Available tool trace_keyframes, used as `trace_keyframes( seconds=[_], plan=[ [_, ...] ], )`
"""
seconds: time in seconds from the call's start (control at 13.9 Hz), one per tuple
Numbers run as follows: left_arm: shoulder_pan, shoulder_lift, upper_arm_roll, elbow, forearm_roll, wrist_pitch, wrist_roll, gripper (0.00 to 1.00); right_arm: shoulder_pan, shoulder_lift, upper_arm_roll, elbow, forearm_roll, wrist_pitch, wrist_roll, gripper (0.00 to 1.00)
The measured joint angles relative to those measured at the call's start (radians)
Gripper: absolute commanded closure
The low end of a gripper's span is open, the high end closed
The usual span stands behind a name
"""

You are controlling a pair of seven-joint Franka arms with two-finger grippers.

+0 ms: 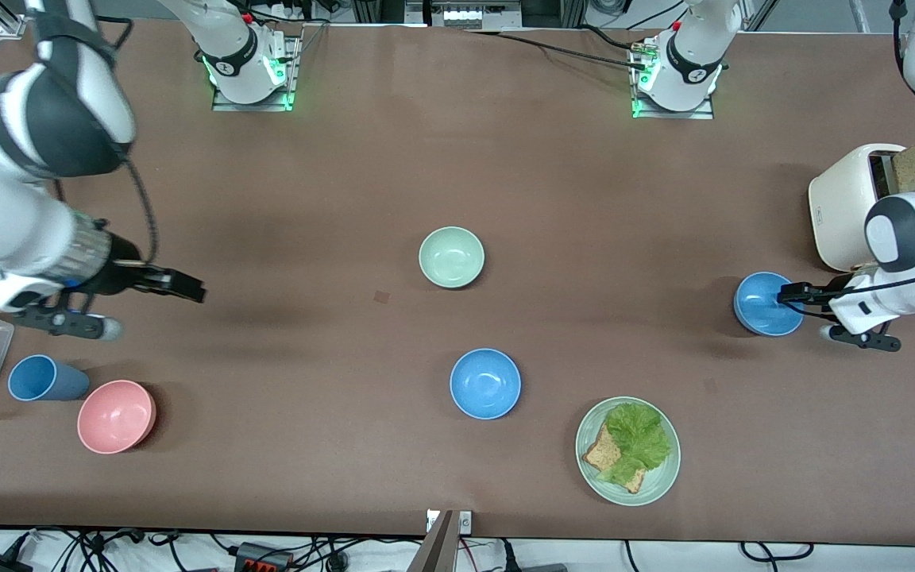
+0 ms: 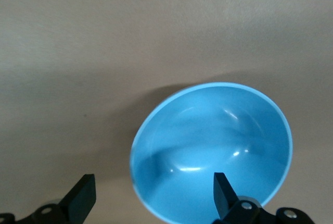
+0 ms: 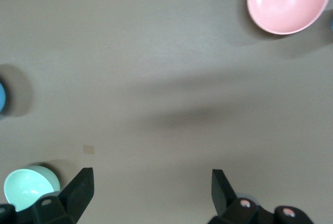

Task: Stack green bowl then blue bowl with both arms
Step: 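Grasp the blue bowl rim with the left gripper while the right withdraws, then carry the blue bowl with the left gripper over the green bowl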

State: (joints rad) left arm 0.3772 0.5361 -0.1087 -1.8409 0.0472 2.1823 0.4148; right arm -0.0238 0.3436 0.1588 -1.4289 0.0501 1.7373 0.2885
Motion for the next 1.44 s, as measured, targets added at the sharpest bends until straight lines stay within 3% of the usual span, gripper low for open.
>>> trace_keyframes(
  seconds=[0.14,0.36,0.72,1.01,1.44],
  plan=[
    [-0.001,0.019,-0.001,0.0,0.0,0.016,0.001,0.13,0.007,-0.008,-0.072,0.033,0.0,-0.033,-0.089,0.0],
    [0.0,0.039,-0.001,0.0,0.0,0.036,0.004,0.46,0.016,-0.05,-0.175,0.045,0.001,-0.073,-0.23,0.0],
    [0.0,0.041,-0.001,0.001,0.0,0.037,0.004,0.91,-0.007,-0.101,-0.202,0.04,0.0,-0.121,-0.343,0.0],
    [0.0,0.035,-0.015,0.02,0.0,-0.023,0.005,0.99,-0.006,-0.135,-0.203,-0.03,-0.011,-0.1,-0.343,0.0],
    [-0.001,-0.018,-0.12,0.058,-0.066,-0.186,-0.043,0.99,-0.005,-0.272,-0.201,-0.227,-0.042,-0.03,-0.322,0.0]
  ],
)
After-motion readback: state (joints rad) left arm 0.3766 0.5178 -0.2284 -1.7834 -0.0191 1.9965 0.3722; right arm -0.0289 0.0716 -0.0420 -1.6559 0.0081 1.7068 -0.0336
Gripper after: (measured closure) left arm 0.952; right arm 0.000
